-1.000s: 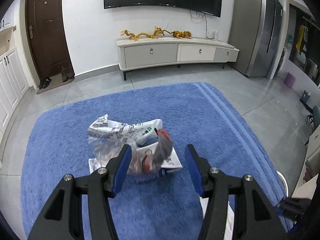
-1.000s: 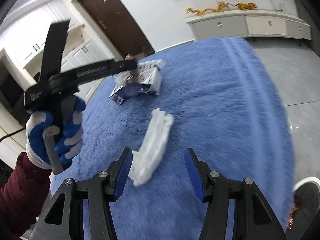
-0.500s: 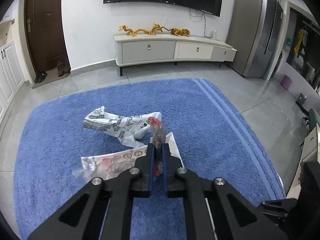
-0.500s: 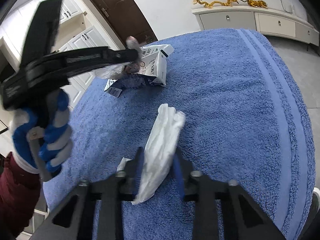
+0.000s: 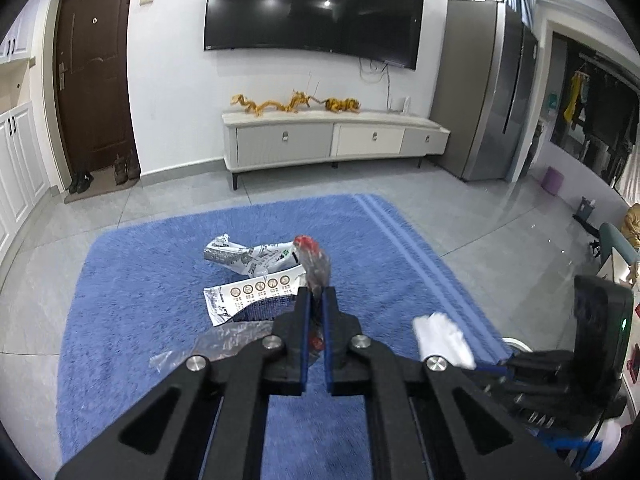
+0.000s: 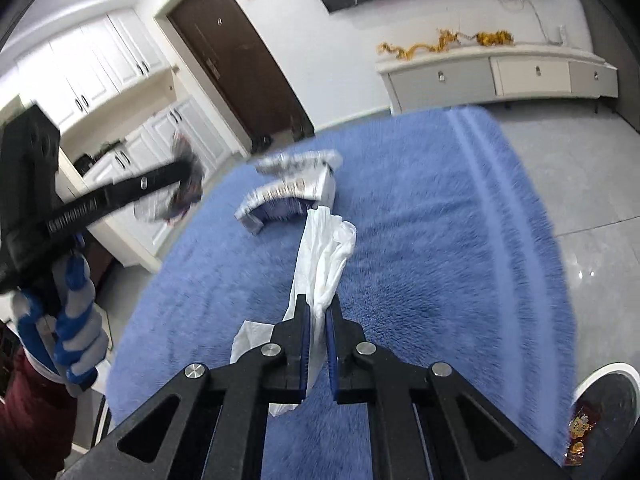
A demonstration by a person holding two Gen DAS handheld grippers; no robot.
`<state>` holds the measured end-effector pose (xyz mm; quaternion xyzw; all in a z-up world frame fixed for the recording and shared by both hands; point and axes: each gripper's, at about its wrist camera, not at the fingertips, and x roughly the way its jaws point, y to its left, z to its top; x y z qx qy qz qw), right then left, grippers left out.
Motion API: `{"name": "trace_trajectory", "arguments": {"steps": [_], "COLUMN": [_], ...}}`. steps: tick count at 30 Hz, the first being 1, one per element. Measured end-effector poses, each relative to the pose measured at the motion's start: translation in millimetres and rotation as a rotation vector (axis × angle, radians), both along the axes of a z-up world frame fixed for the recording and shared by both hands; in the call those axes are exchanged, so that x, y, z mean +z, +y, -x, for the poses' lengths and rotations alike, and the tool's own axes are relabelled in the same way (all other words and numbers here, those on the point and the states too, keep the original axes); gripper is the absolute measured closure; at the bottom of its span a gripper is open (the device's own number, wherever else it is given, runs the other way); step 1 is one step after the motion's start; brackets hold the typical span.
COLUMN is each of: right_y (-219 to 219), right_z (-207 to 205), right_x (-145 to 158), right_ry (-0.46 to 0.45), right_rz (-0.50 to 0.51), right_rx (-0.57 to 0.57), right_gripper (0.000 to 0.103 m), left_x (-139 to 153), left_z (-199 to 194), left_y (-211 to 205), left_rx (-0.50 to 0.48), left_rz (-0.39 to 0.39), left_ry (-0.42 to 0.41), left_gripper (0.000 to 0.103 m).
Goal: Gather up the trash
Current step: 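Carry the tissue to the bin and open the right tool to drop it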
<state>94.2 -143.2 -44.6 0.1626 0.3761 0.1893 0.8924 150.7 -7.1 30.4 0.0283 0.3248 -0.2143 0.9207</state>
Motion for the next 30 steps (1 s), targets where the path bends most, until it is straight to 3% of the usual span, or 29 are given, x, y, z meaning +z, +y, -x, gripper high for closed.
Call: {"name": "trace_trajectory", "arguments": {"steps": [9,17,23,30], "right_y": [-45.3,-101.6,-156.1,-222.0], "right_z": [62.9,118.6,159.8,198.7], "right_x": [44.5,72.3,70.5,41.1], "right_ry": [-0.127,-0.225,-0.245,-0.199], "right_rz": [-0.037,-0.022,-0.01,-0.02], "right_rx": [-0.085,-0.204,-0.335,-0.503], "right_gripper": [0.095,0.095,0.095,0.095], "left_x": [39.2,60.9,59.1,34.4], "left_z": [51.1,81.9,96.5,110.5], "left_y": [-0.5,-28.4,-85.0,-175.2], "left_rx": [-0.031,-0.102,-0.22,-0.388], "left_rz": [0.038,0.081,0.068,0.024], "left_ry": [-0.075,-0.105,-0.082,-0.003], "left_gripper": [0.098,0.098,0.098,0.098]}}
